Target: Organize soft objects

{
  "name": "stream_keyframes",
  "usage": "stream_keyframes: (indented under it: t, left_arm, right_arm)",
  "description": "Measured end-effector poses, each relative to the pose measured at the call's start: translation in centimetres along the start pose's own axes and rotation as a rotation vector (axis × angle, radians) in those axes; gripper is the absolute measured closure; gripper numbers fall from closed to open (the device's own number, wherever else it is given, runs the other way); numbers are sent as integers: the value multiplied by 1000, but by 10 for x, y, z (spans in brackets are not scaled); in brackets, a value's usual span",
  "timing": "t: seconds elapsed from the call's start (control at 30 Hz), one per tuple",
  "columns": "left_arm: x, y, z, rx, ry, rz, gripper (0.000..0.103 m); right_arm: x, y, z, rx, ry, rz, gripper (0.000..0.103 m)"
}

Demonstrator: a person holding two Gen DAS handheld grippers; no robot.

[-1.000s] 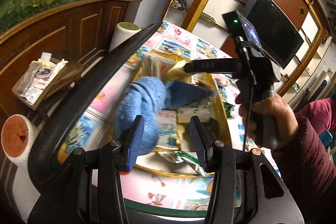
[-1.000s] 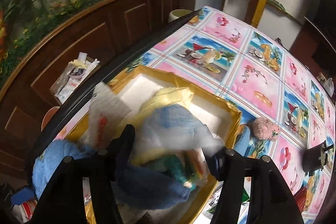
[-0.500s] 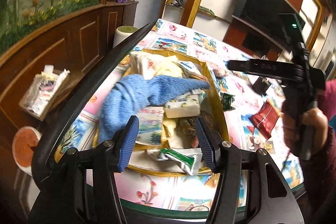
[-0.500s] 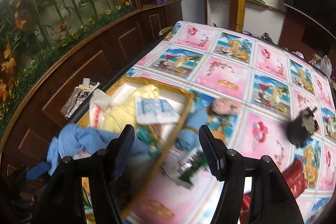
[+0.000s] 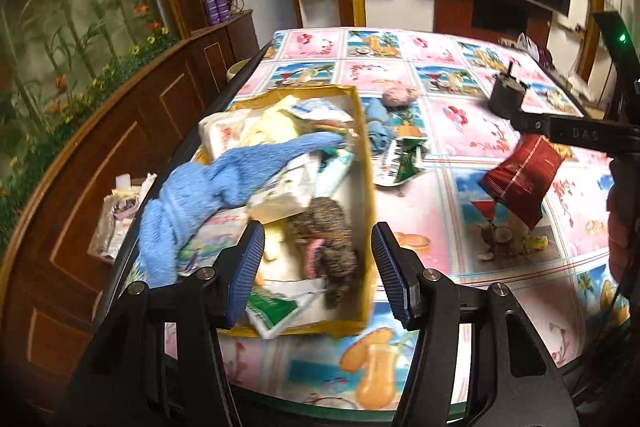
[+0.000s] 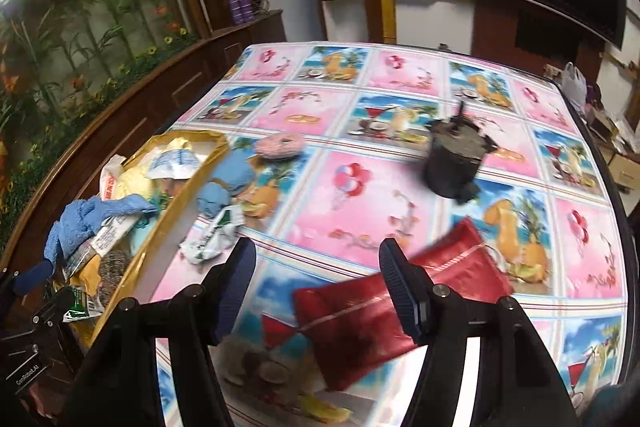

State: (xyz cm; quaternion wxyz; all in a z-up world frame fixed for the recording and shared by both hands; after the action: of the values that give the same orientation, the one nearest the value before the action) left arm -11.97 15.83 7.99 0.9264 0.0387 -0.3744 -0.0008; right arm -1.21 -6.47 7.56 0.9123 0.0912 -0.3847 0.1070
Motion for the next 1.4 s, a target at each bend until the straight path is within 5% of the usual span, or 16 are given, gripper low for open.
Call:
stream_keyframes:
  t: [0.53,0.77,0.87,1.1,1.3,1.4]
  left_arm:
    - [15,-61,-22,-21,63,-121,47]
    - [52,-38,-48,-302,99,60,47]
    - [81,-34,-69,-367,105,115,47]
    - [142,-56,-146,-400,187,160,47]
    - [177,-66,-215,-251,172,86,47]
    - [176,-68,-241,-241,213,65,47]
  right_arm:
    - [-11,-84,0,-38,-38,-136,38]
    - [-15,-103,-7,-72,-72,-161,38]
    - [-16,-109,-10,-105,-70,-162,38]
    - [-19,-127,-5,-68,-68,-257,38]
    - [-20,-128,-8,-66,-56,-265,38]
    - [-19,-128,-12,-71,-43,-263,38]
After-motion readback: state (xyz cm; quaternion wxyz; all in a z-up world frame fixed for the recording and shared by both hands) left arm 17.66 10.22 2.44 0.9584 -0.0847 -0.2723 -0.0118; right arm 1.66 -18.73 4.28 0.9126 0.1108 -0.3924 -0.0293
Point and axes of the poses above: each gripper's, at about its wrist camera, not at the fingertips, and z roughly against the way its jaws point, y to its left, x to its top, the point moved 1 cm from there along -z, roughly the way its jaws point, and after that the axes turned 5 degrees about -x, right-handed, at the moved point
